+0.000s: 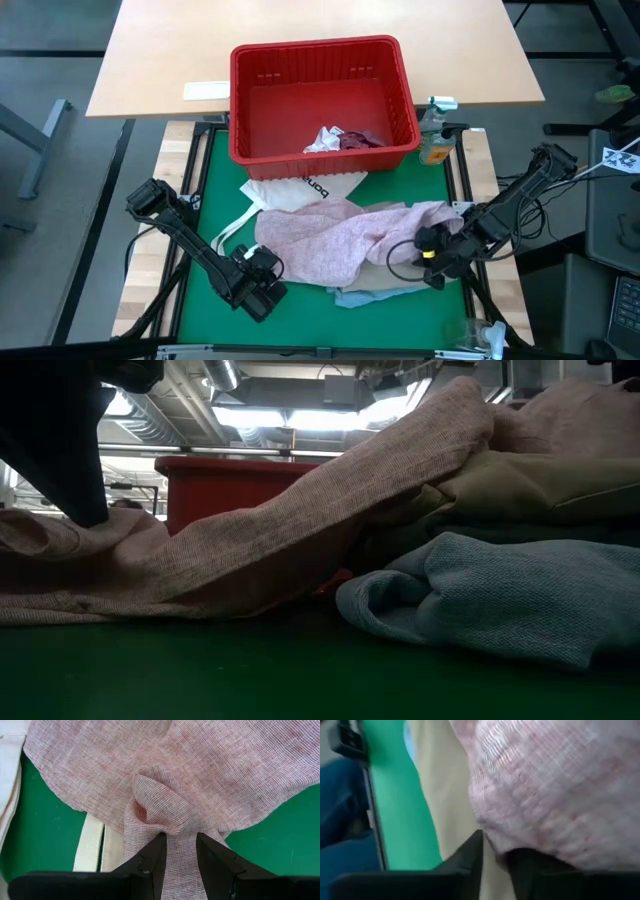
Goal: Fold laundry
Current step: Fold the pink shirt
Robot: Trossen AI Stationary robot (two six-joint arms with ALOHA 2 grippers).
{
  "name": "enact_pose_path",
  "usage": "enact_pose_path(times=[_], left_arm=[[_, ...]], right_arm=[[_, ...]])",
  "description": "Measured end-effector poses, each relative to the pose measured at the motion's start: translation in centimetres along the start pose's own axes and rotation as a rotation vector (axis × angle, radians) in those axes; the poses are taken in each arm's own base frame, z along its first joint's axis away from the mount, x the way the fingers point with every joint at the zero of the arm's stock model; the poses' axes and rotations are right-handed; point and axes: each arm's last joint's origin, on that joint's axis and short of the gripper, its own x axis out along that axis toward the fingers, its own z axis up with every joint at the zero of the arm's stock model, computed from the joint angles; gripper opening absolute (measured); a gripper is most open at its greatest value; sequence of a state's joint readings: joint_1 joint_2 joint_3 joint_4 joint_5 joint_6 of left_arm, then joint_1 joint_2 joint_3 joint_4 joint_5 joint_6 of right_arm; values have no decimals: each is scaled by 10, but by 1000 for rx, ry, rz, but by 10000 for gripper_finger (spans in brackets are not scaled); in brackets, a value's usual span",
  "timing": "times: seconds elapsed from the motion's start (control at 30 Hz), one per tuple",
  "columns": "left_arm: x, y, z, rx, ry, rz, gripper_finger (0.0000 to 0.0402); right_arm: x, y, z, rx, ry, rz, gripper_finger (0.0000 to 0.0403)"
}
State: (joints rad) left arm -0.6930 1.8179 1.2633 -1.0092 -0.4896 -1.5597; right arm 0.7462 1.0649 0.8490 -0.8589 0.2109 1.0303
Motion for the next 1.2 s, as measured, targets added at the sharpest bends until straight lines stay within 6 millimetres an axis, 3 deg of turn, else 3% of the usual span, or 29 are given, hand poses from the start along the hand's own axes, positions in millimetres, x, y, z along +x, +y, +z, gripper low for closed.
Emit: enact_pose_path(times=[0.13, 0.3, 0.57, 0.73, 0.87, 1.03, 1.2], left_arm=[[0, 0, 0, 0, 0, 0, 101], [0, 0, 0, 0, 0, 0, 101], [0, 0, 0, 0, -8, 0, 101], [0, 0, 1, 0, -26, 0, 101], [0, 0, 1, 0, -26, 0, 101], [-1, 0, 0, 6, -26, -2, 101], [-12, -7, -1, 84, -28, -43, 101]], right_arm=[[0, 7, 4, -5, -37, 68, 11], [-21, 21, 17, -5, -84, 169, 22], [-104, 48, 57, -89, -346, 346, 8], [-153, 52, 74, -157, -529, 384, 3], [-181, 51, 83, -159, -634, 392, 4], [-200, 50, 86, -167, -664, 433, 4], [-199, 49, 84, -187, -628, 442, 2]])
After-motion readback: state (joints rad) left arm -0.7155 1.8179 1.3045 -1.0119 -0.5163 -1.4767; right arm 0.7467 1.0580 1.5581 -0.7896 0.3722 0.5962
